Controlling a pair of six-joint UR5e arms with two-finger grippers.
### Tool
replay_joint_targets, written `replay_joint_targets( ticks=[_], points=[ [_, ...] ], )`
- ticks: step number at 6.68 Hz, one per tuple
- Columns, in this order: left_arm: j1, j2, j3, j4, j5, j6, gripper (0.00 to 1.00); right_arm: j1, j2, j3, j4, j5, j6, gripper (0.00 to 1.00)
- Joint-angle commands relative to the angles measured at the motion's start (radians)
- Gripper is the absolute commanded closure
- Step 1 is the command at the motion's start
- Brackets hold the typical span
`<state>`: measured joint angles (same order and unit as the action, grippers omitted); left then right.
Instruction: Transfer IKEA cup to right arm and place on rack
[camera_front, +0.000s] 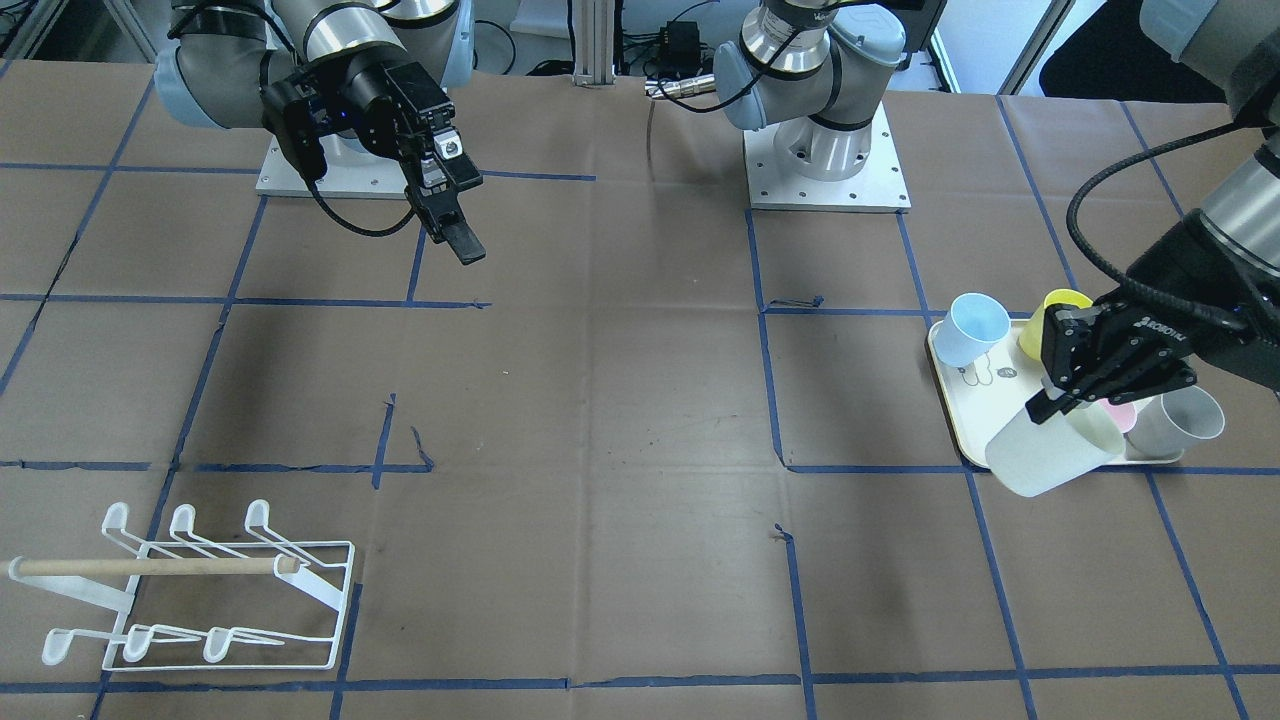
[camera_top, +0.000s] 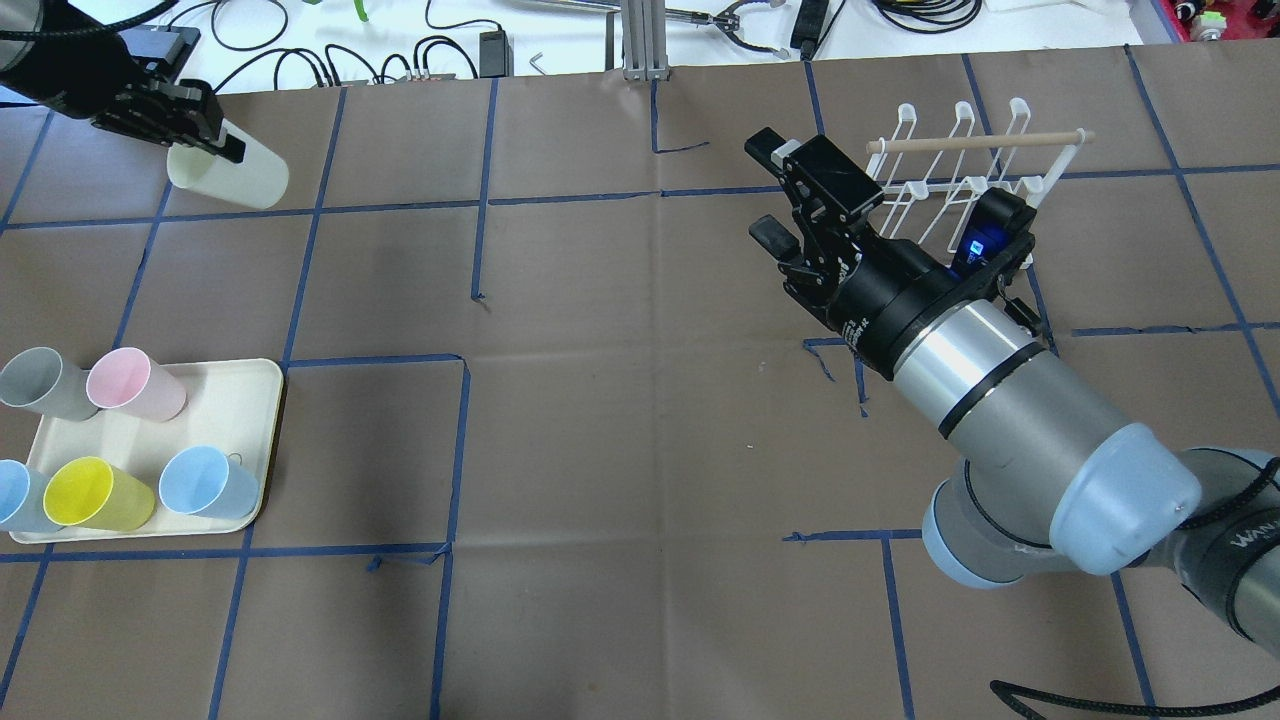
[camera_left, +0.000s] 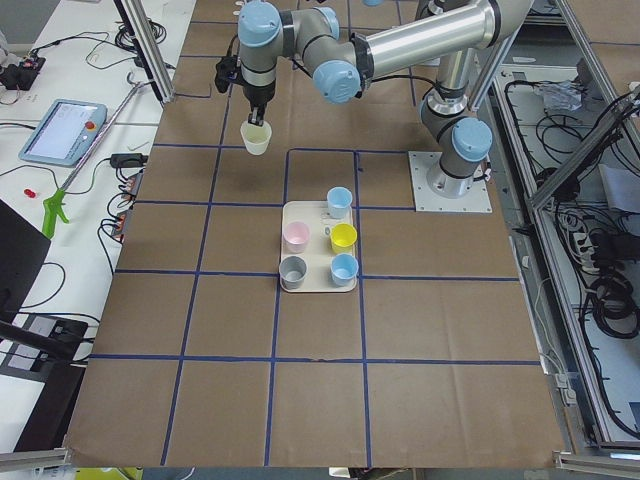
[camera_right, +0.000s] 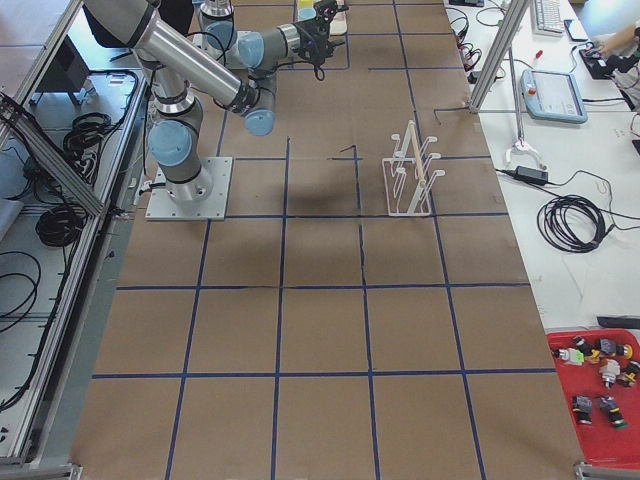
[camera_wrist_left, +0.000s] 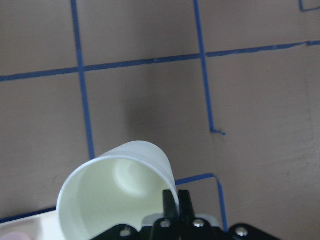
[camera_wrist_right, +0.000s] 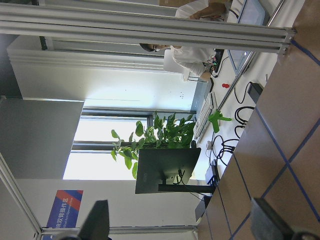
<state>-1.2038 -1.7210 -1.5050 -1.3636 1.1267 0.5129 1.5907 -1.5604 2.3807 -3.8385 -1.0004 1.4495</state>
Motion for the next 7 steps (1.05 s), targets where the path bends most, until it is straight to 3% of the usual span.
replay_joint_targets(
  ticks=[1,2,3,5,7],
  points=[
    [-0.025,0.021,-0.033,0.114,-0.279,0.002,1.00,0.000,0.029,0.000,-0.001,0.000,0.002,0.00],
    [-0.052,0.035,-0.085,0.211,-0.366,0.003,1.00,0.000,0.042,0.000,-0.001,-0.001,0.000,0.00],
    [-0.068,0.038,-0.169,0.397,-0.510,0.004,1.00,-0.001,0.043,-0.005,0.000,-0.006,0.000,0.00],
    [-0.091,0.034,-0.382,0.803,-0.646,0.001,1.00,-0.002,0.040,-0.002,0.008,-0.018,0.005,0.00],
    [-0.147,0.012,-0.571,1.154,-0.671,0.003,1.00,0.000,0.042,0.006,0.007,-0.024,0.058,0.00]
  ],
)
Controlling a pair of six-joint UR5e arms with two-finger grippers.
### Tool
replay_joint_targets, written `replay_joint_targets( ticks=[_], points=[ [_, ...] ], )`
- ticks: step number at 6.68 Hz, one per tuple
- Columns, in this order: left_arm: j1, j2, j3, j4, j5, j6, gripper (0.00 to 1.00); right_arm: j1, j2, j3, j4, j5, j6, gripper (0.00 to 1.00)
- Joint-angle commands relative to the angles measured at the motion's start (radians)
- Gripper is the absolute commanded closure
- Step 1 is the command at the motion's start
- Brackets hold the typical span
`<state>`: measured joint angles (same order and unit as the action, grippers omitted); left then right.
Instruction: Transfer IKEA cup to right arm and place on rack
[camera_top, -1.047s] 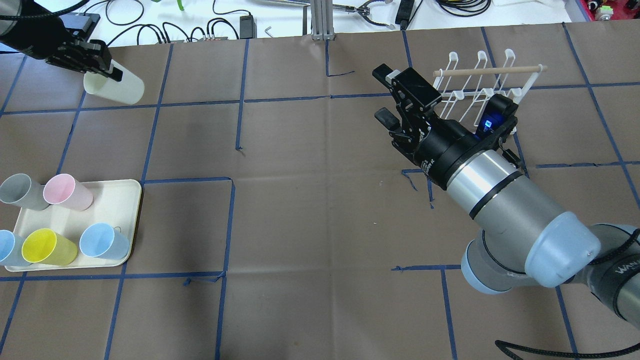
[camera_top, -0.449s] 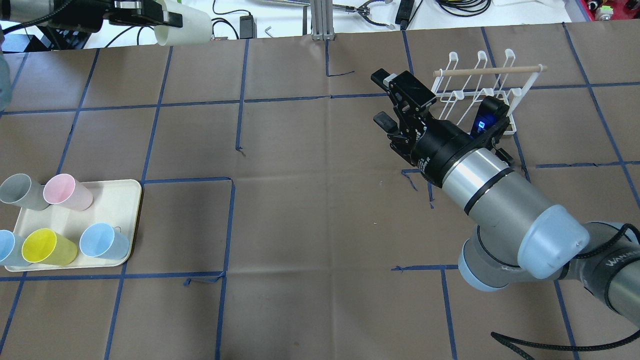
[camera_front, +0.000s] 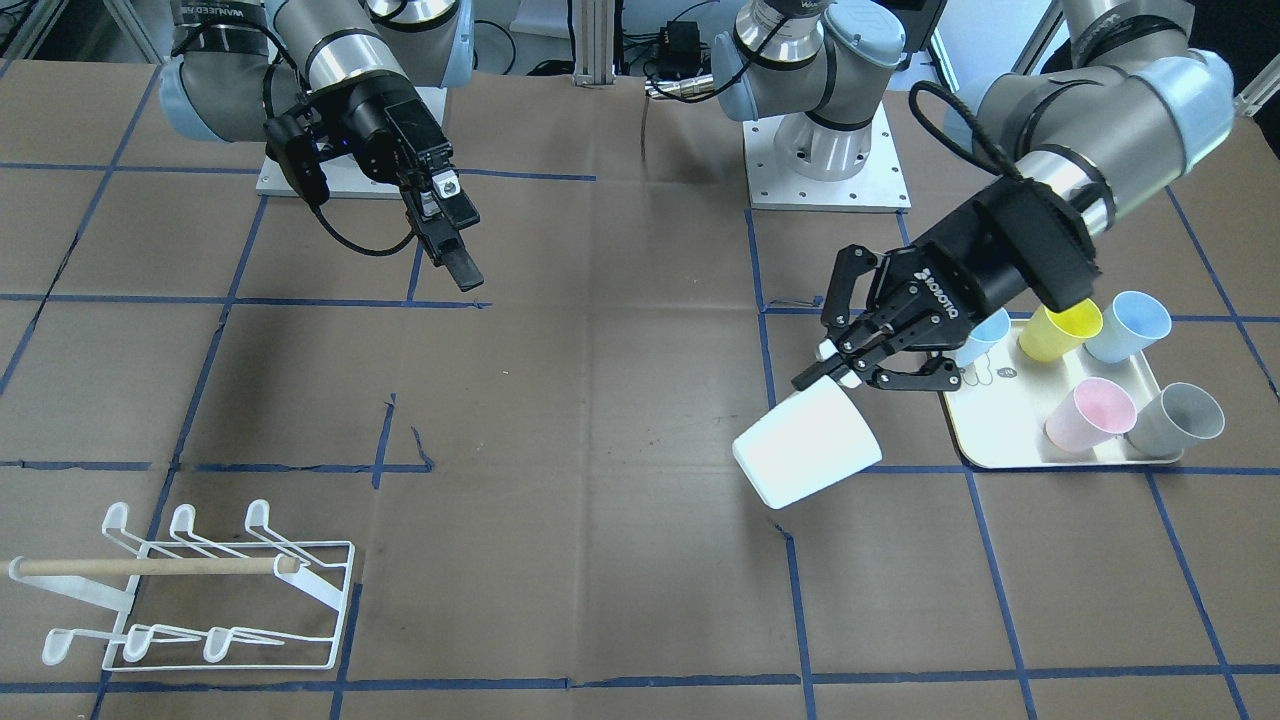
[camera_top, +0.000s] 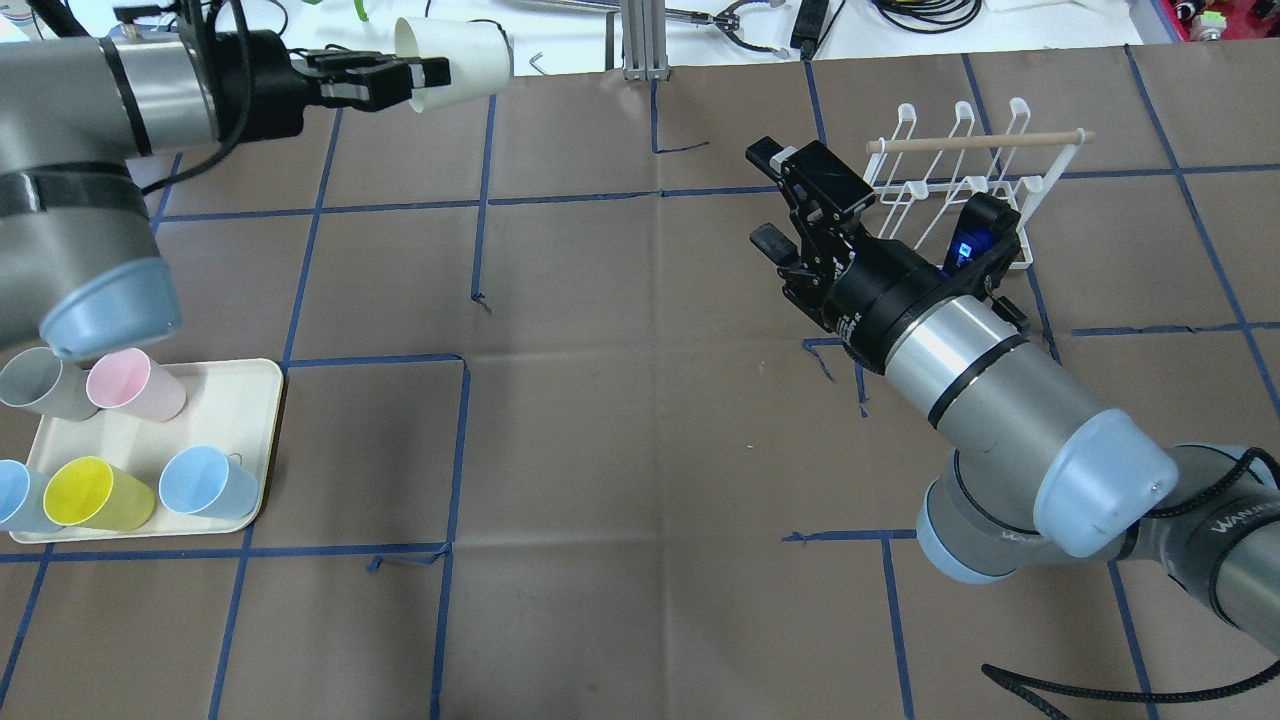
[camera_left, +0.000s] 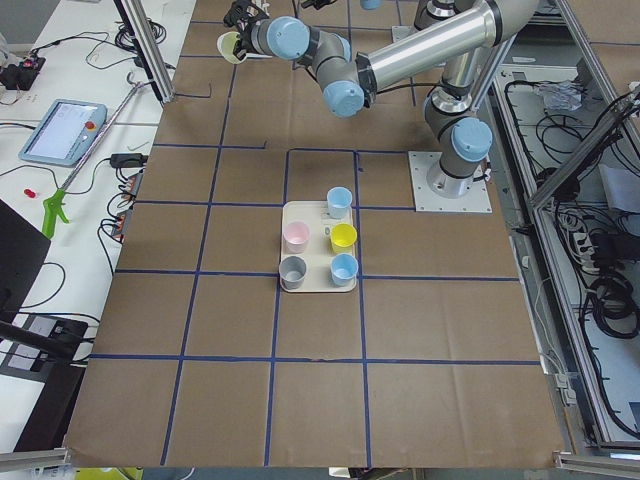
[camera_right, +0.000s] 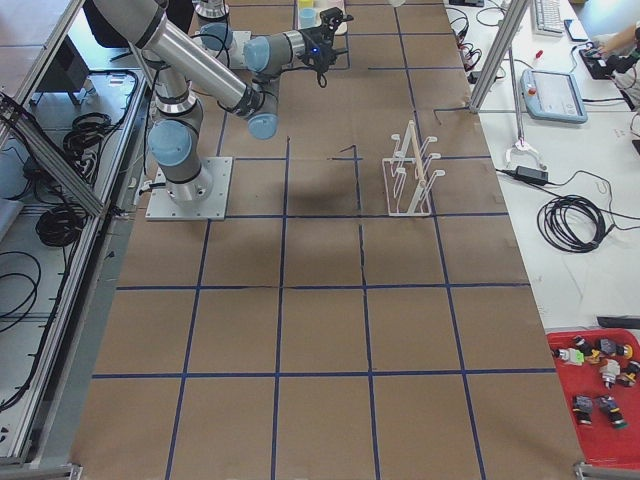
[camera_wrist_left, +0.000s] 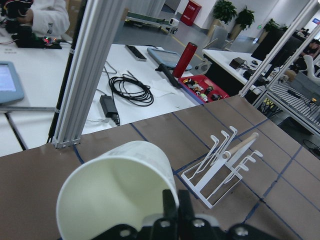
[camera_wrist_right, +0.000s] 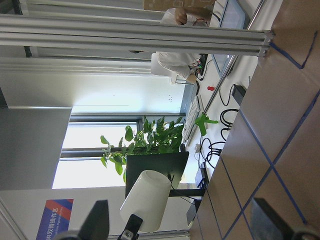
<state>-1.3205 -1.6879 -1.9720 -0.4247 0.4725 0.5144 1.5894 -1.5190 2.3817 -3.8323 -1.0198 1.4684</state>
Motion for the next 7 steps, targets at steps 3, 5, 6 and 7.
replay_joint_targets(
  ticks=[3,5,6,7],
  points=[
    [-0.153,-0.004,-0.278,0.492,-0.019,-0.017,1.00,0.006,-0.013,0.010,0.068,-0.049,0.141,0.00],
    [-0.190,-0.010,-0.330,0.610,-0.015,-0.061,1.00,0.007,-0.010,0.008,0.190,-0.051,0.157,0.00],
    [-0.189,-0.010,-0.324,0.621,-0.015,-0.109,1.00,0.007,-0.010,0.010,0.200,-0.052,0.158,0.00],
    [-0.189,-0.010,-0.330,0.644,-0.015,-0.134,1.00,0.010,-0.013,0.010,0.236,-0.104,0.161,0.00]
  ],
)
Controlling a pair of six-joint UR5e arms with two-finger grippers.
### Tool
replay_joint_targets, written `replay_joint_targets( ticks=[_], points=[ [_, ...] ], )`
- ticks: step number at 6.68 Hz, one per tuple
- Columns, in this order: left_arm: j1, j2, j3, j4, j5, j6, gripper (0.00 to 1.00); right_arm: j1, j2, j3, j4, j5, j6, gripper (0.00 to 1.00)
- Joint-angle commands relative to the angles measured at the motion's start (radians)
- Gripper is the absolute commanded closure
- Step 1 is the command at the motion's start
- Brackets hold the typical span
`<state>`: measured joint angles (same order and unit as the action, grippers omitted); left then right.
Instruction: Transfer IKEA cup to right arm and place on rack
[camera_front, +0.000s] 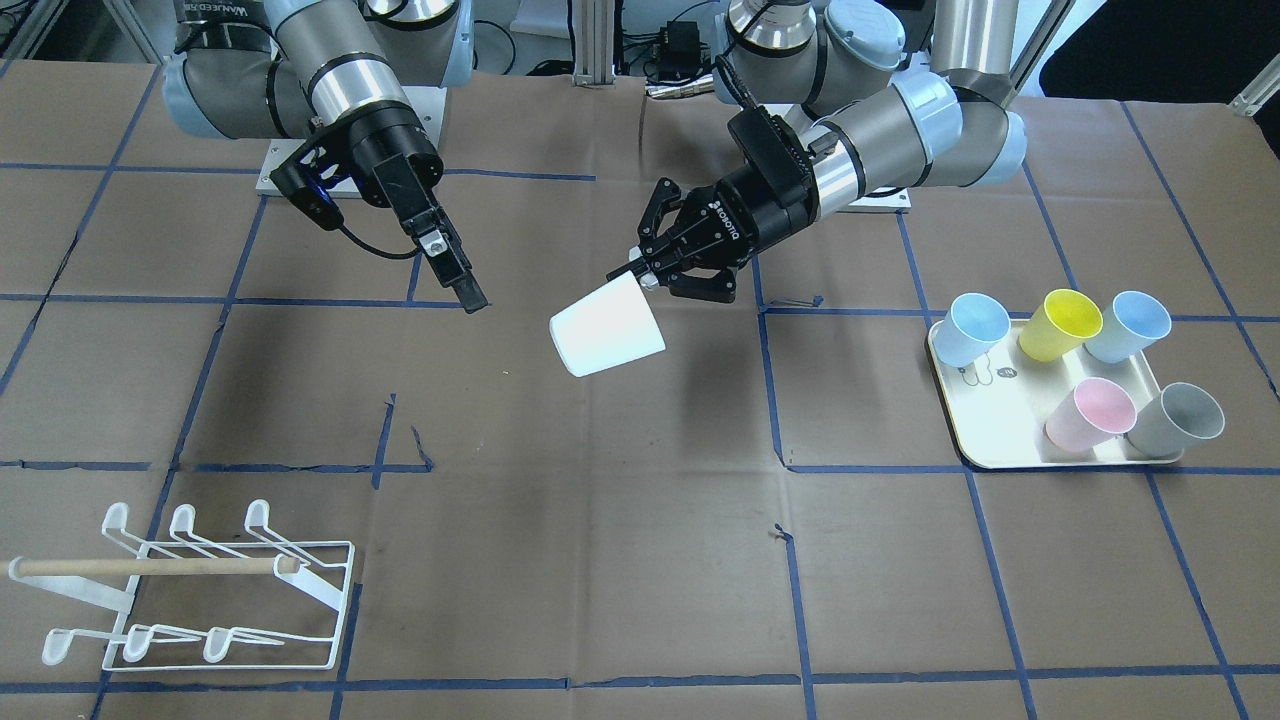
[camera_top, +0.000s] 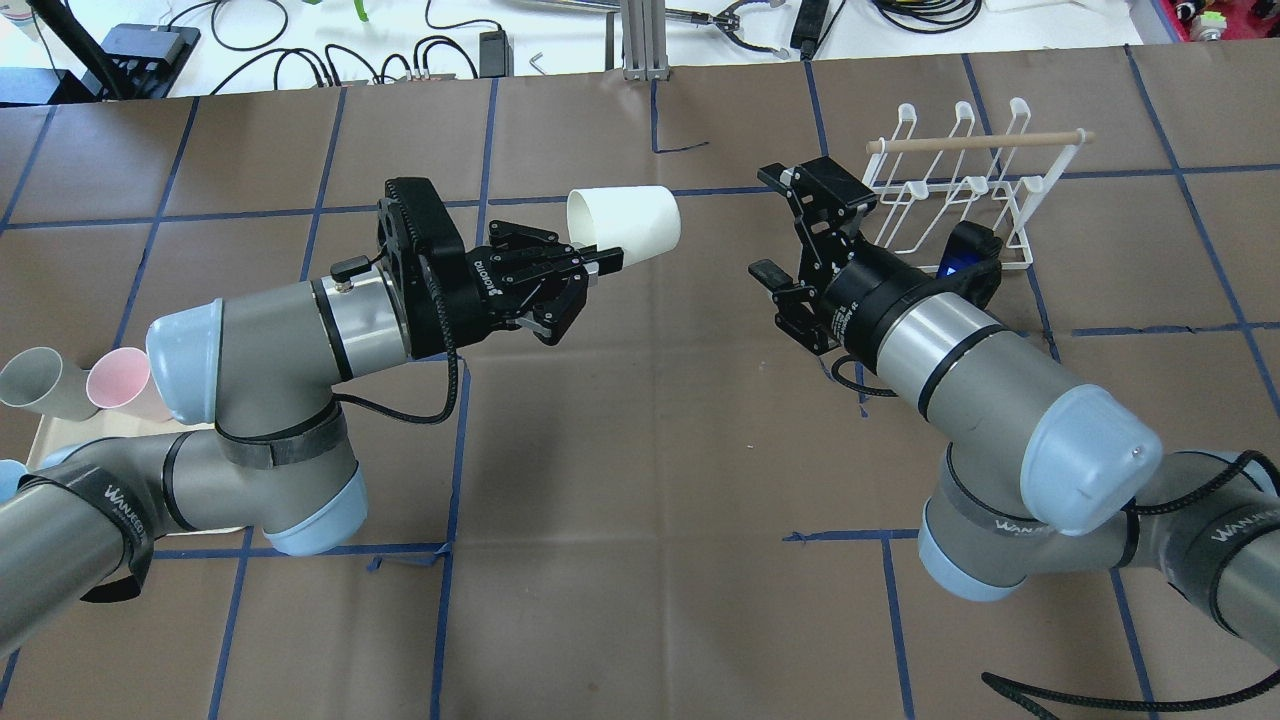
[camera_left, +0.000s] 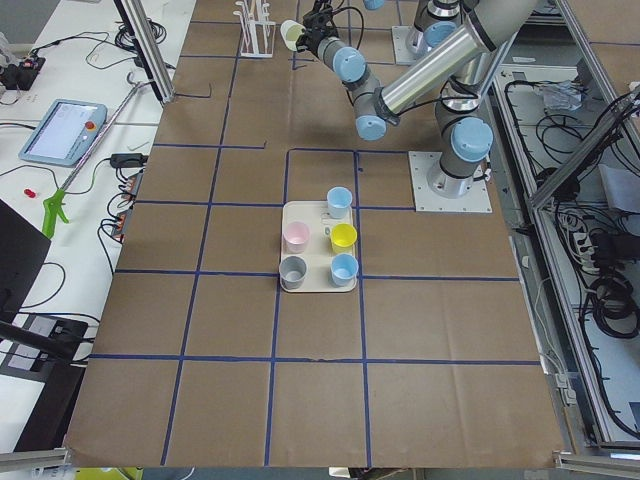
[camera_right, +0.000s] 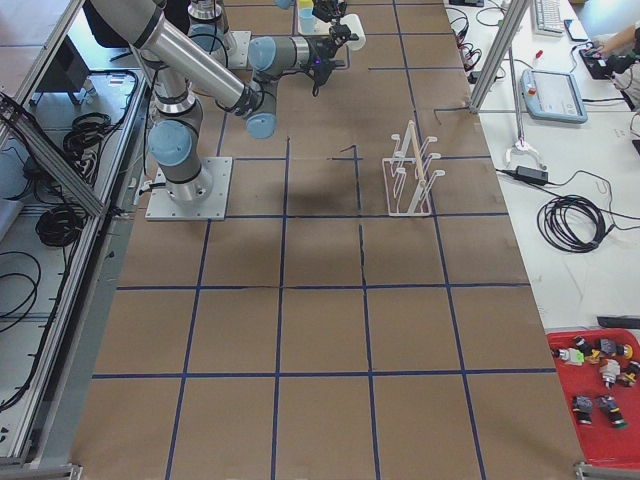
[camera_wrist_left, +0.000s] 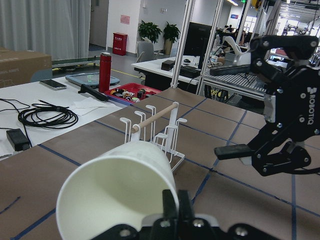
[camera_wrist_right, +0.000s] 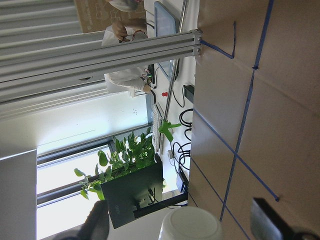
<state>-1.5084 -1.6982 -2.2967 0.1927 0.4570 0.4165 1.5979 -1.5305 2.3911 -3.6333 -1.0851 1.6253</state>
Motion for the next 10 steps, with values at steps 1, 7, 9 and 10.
replay_joint_targets(
  ticks=[1,7,9,10],
  points=[
    [0.000,-0.001,-0.006,0.048,-0.001,-0.065,1.00,0.034,-0.005,-0.001,0.047,-0.112,0.022,0.00],
    [-0.001,0.003,-0.006,0.051,-0.003,-0.068,0.99,0.232,-0.025,-0.053,0.175,-0.188,0.198,0.01],
    [-0.003,0.006,-0.006,0.051,-0.003,-0.068,0.99,0.250,-0.017,-0.096,0.226,-0.203,0.199,0.01],
    [-0.003,0.006,-0.007,0.051,-0.003,-0.070,0.99,0.252,-0.010,-0.127,0.248,-0.203,0.197,0.01]
  ],
)
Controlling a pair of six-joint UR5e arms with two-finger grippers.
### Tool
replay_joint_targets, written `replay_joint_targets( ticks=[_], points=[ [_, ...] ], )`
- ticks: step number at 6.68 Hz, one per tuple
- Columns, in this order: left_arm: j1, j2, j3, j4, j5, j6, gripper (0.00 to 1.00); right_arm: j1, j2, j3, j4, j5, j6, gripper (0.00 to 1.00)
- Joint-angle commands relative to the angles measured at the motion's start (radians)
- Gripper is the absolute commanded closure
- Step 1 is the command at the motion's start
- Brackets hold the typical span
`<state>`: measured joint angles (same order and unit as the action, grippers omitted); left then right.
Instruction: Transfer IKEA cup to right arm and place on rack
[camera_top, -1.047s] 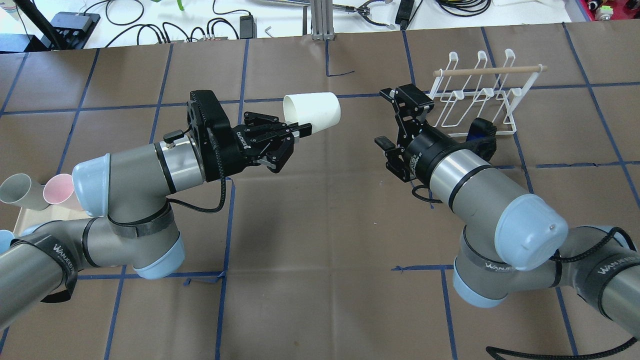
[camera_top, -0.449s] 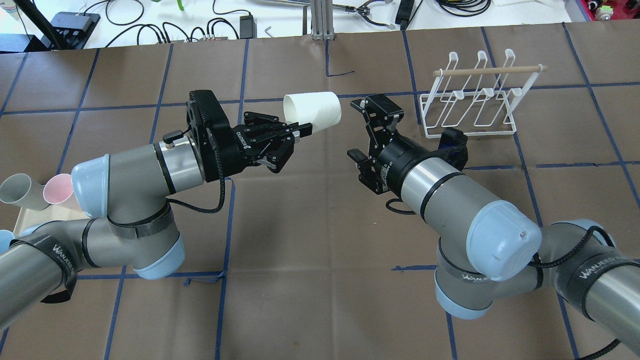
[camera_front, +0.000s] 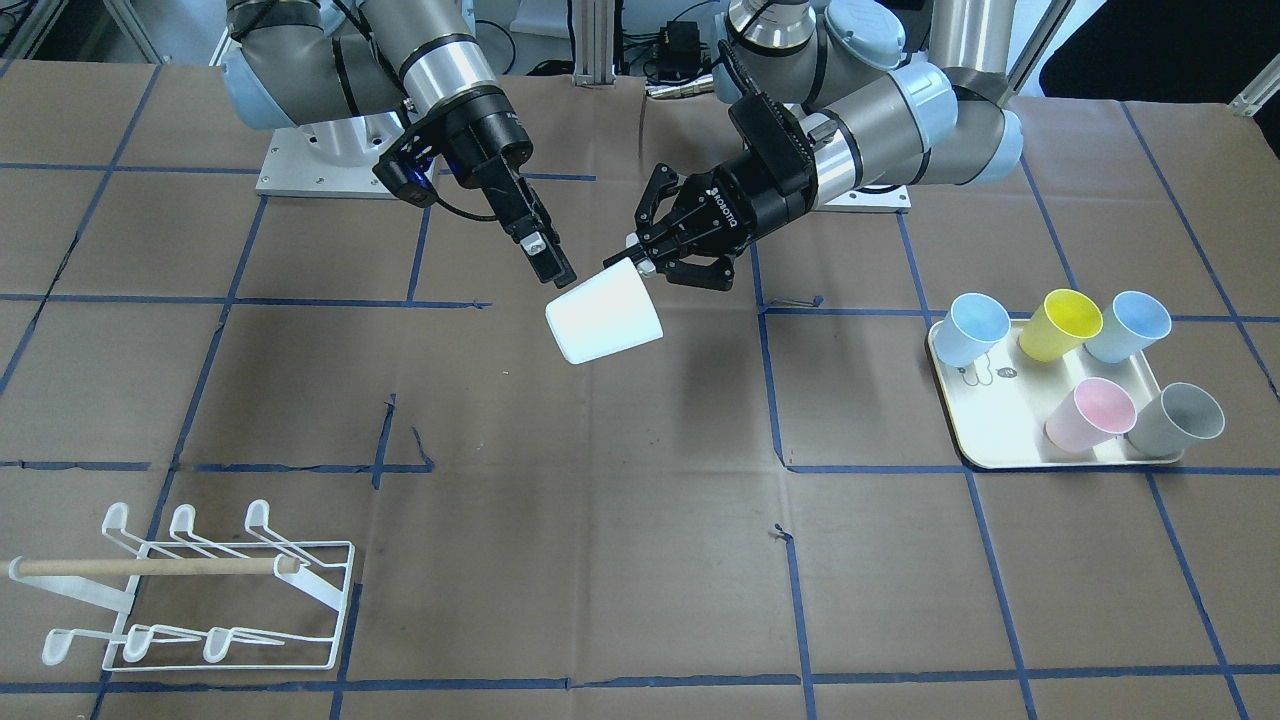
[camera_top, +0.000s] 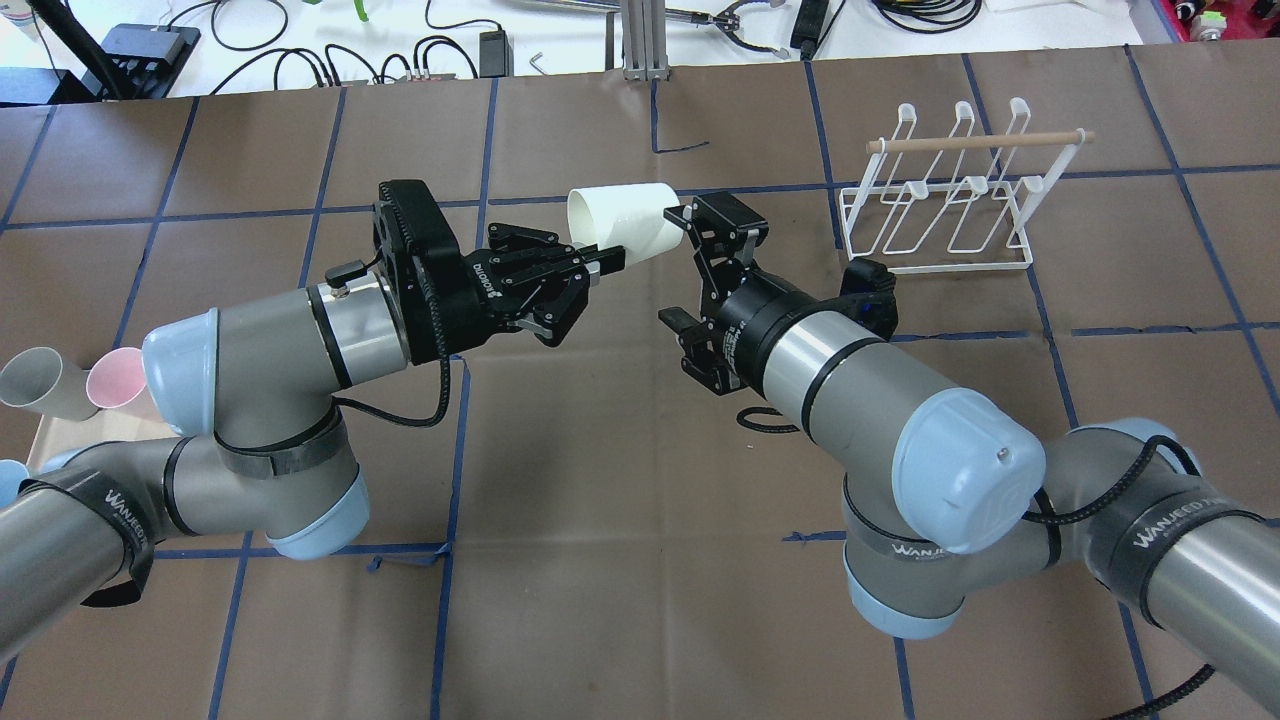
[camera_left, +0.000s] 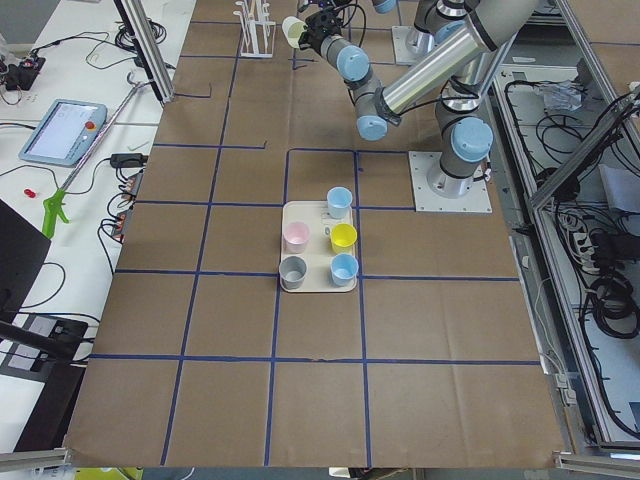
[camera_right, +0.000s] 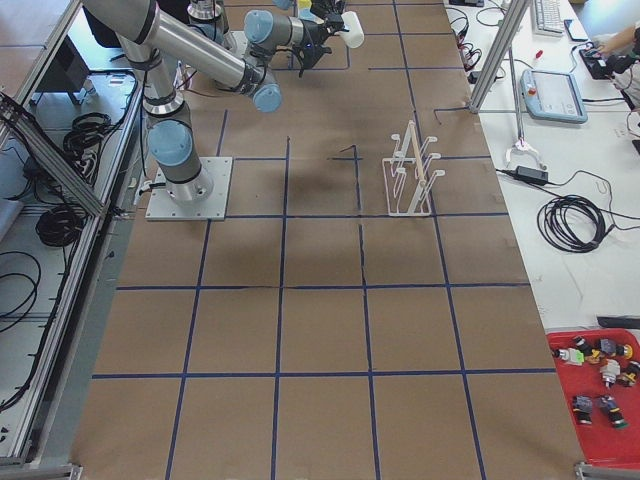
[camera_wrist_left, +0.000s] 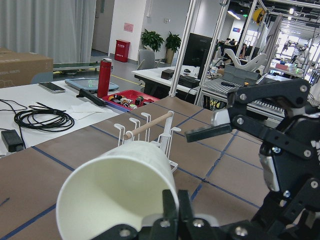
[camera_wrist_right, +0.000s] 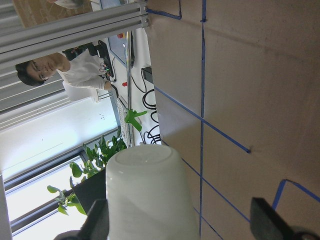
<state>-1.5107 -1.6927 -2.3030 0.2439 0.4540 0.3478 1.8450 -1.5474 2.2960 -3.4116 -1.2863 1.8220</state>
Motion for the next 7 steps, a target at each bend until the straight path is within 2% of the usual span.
replay_joint_targets(
  ticks=[1,4,7],
  points=[
    [0.000,0.002,-0.001,0.000,0.000,-0.001,0.98,0.007,0.035,-0.055,0.028,-0.001,0.000,0.01],
    [-0.002,0.002,-0.001,0.000,0.002,-0.001,0.98,0.031,0.107,-0.111,0.023,-0.001,0.000,0.01],
    [-0.002,0.004,-0.001,0.000,0.002,-0.001,0.97,0.036,0.116,-0.124,0.028,-0.002,-0.001,0.02]
  ],
)
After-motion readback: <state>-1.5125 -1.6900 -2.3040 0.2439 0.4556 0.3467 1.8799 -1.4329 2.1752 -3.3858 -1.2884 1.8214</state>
